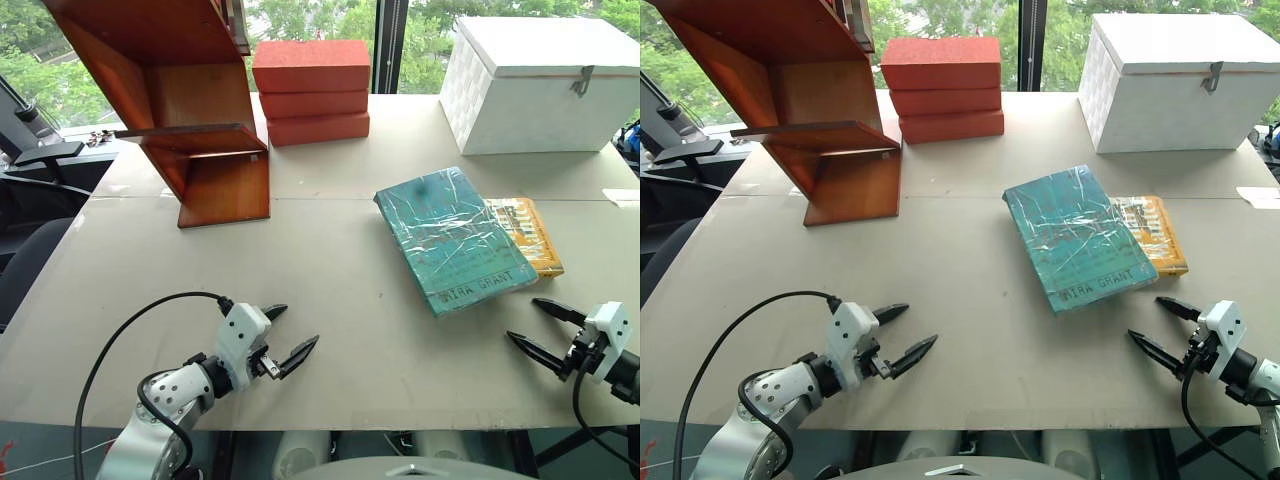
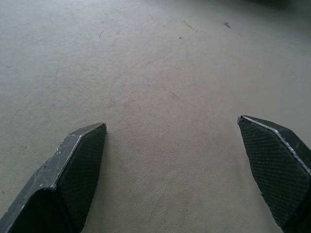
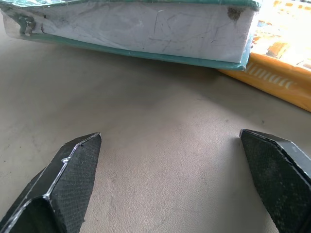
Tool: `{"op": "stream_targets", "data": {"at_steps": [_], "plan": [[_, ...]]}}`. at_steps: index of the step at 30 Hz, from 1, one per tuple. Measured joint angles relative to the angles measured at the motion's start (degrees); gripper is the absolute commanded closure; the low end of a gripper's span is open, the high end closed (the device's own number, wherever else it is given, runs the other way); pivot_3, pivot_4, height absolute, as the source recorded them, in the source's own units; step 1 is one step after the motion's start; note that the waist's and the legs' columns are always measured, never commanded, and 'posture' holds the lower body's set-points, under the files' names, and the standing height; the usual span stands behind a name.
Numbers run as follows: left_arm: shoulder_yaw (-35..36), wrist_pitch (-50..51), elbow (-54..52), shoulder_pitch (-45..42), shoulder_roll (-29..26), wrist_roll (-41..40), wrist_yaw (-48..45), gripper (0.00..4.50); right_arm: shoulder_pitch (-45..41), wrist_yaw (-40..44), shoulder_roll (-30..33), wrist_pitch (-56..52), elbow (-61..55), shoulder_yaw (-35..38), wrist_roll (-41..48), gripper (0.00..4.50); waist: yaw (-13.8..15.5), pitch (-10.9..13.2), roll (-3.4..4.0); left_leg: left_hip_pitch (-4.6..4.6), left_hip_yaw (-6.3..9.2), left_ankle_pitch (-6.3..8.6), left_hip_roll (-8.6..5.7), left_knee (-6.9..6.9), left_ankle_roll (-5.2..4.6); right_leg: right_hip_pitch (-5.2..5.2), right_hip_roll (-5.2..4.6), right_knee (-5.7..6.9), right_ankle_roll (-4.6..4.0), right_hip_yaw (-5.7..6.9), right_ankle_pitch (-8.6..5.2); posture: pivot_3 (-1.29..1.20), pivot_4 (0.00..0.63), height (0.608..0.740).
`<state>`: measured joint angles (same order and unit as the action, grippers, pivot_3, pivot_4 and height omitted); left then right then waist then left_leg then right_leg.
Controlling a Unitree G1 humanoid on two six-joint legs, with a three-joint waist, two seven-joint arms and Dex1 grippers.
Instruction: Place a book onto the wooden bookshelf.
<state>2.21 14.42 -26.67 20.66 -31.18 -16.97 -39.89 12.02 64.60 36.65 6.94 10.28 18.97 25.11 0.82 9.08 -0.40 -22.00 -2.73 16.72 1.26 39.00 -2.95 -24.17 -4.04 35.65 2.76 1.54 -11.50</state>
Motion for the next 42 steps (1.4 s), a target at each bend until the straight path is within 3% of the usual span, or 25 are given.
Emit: {"op": "stream_targets", "data": {"at_steps": [32,38,42], "plan": [[-2.3,-2.0,3.0,-5.8,1.5,-0.5,-1.2,0.04,2.8,-0.4,0.6,-0.3,-2.2,0.4,1.1,0.0,0.1,0.0,-0.06,-0.01,-0.01,0.0,-0.01,0.0,0.0,0.01,0.01,0.0,0.0,0.01,0.0,0.0,0.15,0.74],[-2.0,6.7,4.3,-12.1,1.9,-5.7,-0.9,0.04,6.0,-1.6,0.7,-2.8,-9.2,2.2,2.9,0.0,0.1,0.1,-0.02,-0.01,0.0,0.0,-0.02,0.0,-0.01,0.02,0.04,0.02,0.0,0.01,0.01,0.0,0.15,0.74],[-2.4,19.4,6.9,-20.1,1.0,-12.1,-1.6,0.04,10.7,-1.8,1.6,-8.8,-21.1,4.9,10.0,0.0,0.3,0.1,0.03,-0.01,0.06,-0.01,-0.04,0.02,-0.01,0.03,0.08,0.08,0.01,0.03,0.01,0.0,0.15,0.74]]}}
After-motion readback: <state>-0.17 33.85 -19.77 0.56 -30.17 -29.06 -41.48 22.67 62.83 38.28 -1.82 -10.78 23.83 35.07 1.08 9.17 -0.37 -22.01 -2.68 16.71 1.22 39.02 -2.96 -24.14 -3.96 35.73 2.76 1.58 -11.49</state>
